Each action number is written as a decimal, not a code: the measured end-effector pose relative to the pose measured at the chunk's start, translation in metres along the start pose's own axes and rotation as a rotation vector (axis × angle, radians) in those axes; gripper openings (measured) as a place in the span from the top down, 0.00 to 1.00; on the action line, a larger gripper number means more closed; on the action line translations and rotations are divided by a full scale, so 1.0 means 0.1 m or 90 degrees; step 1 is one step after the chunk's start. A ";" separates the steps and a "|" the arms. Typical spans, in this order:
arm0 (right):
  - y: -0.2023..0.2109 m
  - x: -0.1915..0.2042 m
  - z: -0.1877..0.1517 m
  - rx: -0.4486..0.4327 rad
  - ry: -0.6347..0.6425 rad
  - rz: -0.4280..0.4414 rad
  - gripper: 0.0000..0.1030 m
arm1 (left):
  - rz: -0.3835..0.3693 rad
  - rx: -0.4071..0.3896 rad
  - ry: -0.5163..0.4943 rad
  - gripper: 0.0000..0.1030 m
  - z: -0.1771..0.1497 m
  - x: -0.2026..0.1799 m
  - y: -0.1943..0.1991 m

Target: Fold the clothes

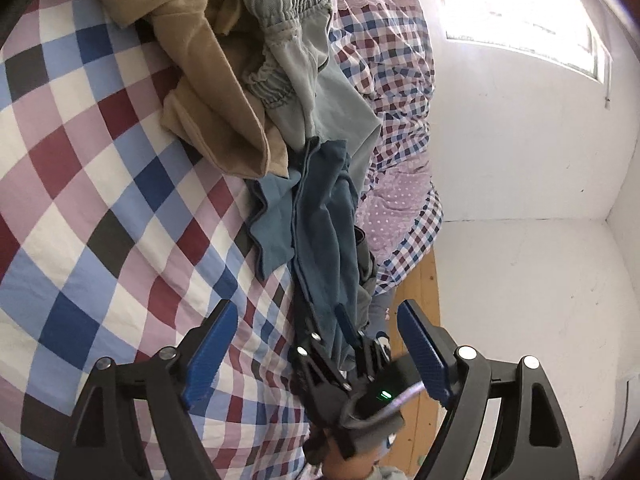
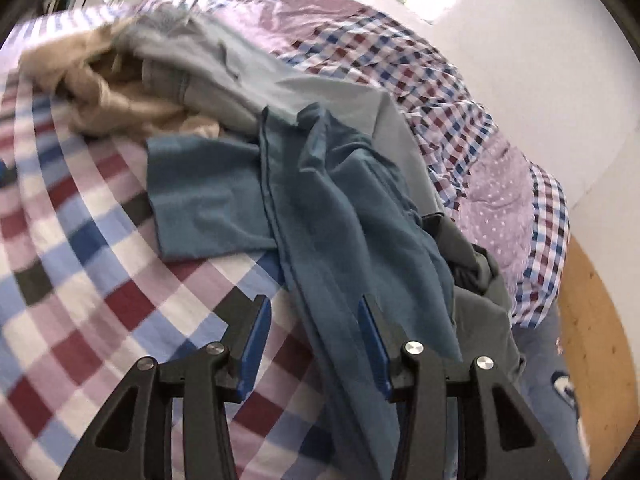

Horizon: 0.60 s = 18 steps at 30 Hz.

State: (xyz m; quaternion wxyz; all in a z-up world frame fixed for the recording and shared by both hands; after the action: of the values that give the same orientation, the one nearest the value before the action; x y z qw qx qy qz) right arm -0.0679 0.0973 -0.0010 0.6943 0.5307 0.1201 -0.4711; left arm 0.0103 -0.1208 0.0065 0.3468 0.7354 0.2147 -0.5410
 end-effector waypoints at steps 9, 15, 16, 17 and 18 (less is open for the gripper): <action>-0.34 0.22 0.08 0.032 0.175 -0.087 0.62 | 0.033 0.019 -0.018 0.17 -0.04 0.01 -0.07; -0.40 0.12 0.23 0.023 0.143 -0.078 0.97 | 0.037 0.019 -0.015 0.17 -0.02 0.02 -0.08; -0.37 0.08 0.24 0.019 0.126 -0.068 0.96 | 0.036 0.020 -0.011 0.17 -0.01 0.03 -0.08; -0.35 0.05 0.25 0.015 0.109 -0.057 0.97 | 0.035 0.021 -0.007 0.17 -0.01 0.04 -0.08; -0.32 0.02 0.26 0.011 0.090 -0.043 0.98 | 0.035 0.021 -0.004 0.17 0.00 0.04 -0.08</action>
State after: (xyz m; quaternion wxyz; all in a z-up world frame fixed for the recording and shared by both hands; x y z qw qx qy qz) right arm -0.1008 0.0742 -0.0114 0.6629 0.5643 0.1824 -0.4571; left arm 0.0063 -0.1160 0.0002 0.3499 0.7450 0.1847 -0.5370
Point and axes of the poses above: each gripper's, at about its wrist camera, not at the fingertips, and y roughly against the way its jaws point, x to its left, z to its top, the point moved 2 cm from there along -y, roughly the way its jaws point, and after that the axes turned 10 degrees about y, right-handed, at the moved point
